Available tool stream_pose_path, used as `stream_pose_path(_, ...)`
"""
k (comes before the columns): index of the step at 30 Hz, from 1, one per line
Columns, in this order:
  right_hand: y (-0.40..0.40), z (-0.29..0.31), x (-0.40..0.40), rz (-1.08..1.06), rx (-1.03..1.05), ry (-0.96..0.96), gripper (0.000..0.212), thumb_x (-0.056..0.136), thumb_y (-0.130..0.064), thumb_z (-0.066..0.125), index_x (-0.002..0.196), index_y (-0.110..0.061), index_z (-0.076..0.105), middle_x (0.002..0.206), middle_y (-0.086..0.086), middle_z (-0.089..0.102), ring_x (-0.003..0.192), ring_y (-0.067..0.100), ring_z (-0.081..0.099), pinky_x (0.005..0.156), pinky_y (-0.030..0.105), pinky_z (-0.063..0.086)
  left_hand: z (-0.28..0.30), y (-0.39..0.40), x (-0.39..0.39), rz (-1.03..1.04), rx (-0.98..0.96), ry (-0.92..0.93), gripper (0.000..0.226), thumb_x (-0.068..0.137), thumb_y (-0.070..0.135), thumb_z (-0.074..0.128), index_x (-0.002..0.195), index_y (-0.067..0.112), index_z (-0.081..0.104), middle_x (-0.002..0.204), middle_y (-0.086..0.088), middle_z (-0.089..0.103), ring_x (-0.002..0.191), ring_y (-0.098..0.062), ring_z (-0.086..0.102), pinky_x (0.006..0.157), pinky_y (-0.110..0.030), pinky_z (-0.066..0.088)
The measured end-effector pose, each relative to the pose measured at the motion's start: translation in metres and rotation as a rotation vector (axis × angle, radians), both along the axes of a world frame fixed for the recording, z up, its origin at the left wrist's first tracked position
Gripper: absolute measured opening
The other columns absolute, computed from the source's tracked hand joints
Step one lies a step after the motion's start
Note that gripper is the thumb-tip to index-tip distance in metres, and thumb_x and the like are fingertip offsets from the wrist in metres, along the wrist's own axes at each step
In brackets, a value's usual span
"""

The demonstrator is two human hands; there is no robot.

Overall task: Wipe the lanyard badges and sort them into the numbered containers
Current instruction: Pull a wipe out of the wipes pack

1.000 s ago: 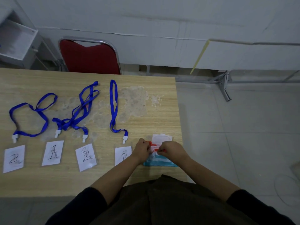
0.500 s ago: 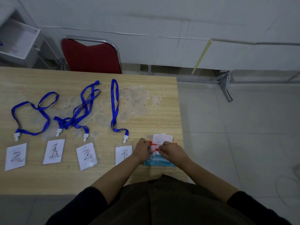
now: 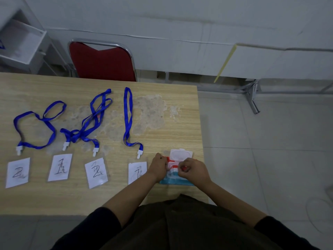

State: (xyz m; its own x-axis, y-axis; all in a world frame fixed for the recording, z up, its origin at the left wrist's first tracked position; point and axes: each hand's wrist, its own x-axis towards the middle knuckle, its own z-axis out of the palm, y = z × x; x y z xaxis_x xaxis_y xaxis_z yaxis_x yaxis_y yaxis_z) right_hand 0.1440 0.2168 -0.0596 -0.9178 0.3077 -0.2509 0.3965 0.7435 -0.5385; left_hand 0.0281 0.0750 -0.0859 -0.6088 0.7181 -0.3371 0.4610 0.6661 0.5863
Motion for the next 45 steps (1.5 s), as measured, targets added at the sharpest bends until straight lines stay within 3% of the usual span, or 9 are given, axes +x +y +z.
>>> stream_pose_path(7, 0.001, -0.007, 0.003, -0.225, -0.276, 0.068, 0.006, 0.077, -0.016, 0.075, 0.081, -0.013, 0.079, 0.079, -0.002, 0.074, 0.071, 0.011, 0.067, 0.072, 0.033, 0.056, 0.001, 0.001, 0.001, -0.002, -0.026, 0.002, 0.014, 0.094, 0.012, 0.053, 0.104, 0.006, 0.060, 0.116, -0.015, 0.044, 0.100, -0.025, 0.048, 0.086, -0.026, 0.040)
stream_pose_path(10, 0.007, -0.004, 0.001, -0.203, -0.342, 0.048, 0.005, 0.078, -0.016, 0.075, 0.082, -0.017, 0.078, 0.080, -0.005, 0.074, 0.071, 0.007, 0.068, 0.073, 0.029, 0.058, 0.000, 0.001, 0.001, -0.013, -0.023, 0.019, 0.014, 0.094, 0.015, 0.055, 0.105, 0.008, 0.059, 0.116, -0.012, 0.044, 0.100, -0.023, 0.047, 0.089, -0.027, 0.042)
stream_pose_path(12, 0.008, 0.000, -0.005, -0.103, -0.270, 0.034, 0.004, 0.077, -0.027, 0.073, 0.081, -0.028, 0.073, 0.079, -0.011, 0.071, 0.069, 0.003, 0.066, 0.068, 0.024, 0.056, 0.000, 0.001, 0.001, -0.025, -0.025, 0.038, 0.015, 0.095, 0.018, 0.055, 0.107, 0.010, 0.059, 0.116, -0.011, 0.044, 0.102, -0.022, 0.047, 0.092, -0.029, 0.043)
stream_pose_path(16, 0.003, 0.003, -0.016, 0.185, 0.118, -0.008, 0.013, 0.082, -0.045, 0.064, 0.087, -0.034, 0.069, 0.091, -0.015, 0.063, 0.075, 0.004, 0.059, 0.064, 0.021, 0.049, -0.001, 0.000, 0.000, -0.041, -0.025, 0.055, 0.017, 0.096, 0.017, 0.052, 0.109, 0.009, 0.060, 0.117, -0.012, 0.045, 0.100, -0.020, 0.046, 0.089, -0.027, 0.042)
stream_pose_path(22, 0.002, 0.002, -0.017, 0.413, 0.316, -0.004, 0.018, 0.092, -0.034, 0.059, 0.102, -0.024, 0.071, 0.101, -0.005, 0.062, 0.076, 0.012, 0.060, 0.064, 0.029, 0.053, -0.002, -0.001, 0.000, -0.017, -0.009, 0.038, 0.020, 0.094, 0.016, 0.055, 0.111, 0.008, 0.059, 0.118, -0.012, 0.044, 0.093, -0.014, 0.041, 0.084, -0.021, 0.037)
stream_pose_path(28, -0.002, 0.002, -0.016, 0.497, 0.358, 0.004, 0.019, 0.093, -0.031, 0.051, 0.108, -0.025, 0.062, 0.108, -0.002, 0.057, 0.084, 0.017, 0.060, 0.064, 0.036, 0.054, -0.001, -0.001, -0.001, -0.029, -0.020, 0.025, 0.023, 0.094, 0.015, 0.054, 0.115, 0.006, 0.059, 0.119, -0.014, 0.044, 0.102, -0.023, 0.048, 0.088, -0.026, 0.040)
stream_pose_path(37, 0.005, -0.004, -0.007, 0.254, 0.079, 0.026, 0.003, 0.085, -0.029, 0.061, 0.086, -0.026, 0.059, 0.094, -0.012, 0.054, 0.077, 0.005, 0.053, 0.071, 0.025, 0.053, -0.001, 0.000, 0.000, 0.000, -0.029, 0.025, 0.015, 0.096, 0.016, 0.051, 0.104, 0.006, 0.059, 0.116, -0.014, 0.045, 0.097, -0.021, 0.047, 0.084, -0.025, 0.041)
stream_pose_path(45, 0.006, -0.005, 0.001, 0.058, -0.126, 0.081, 0.007, 0.085, -0.021, 0.066, 0.087, -0.021, 0.059, 0.094, -0.008, 0.055, 0.081, 0.008, 0.056, 0.072, 0.026, 0.051, 0.002, 0.000, 0.000, -0.013, -0.019, 0.009, 0.016, 0.094, 0.016, 0.055, 0.107, 0.008, 0.059, 0.115, -0.014, 0.044, 0.100, -0.024, 0.048, 0.086, -0.028, 0.042)
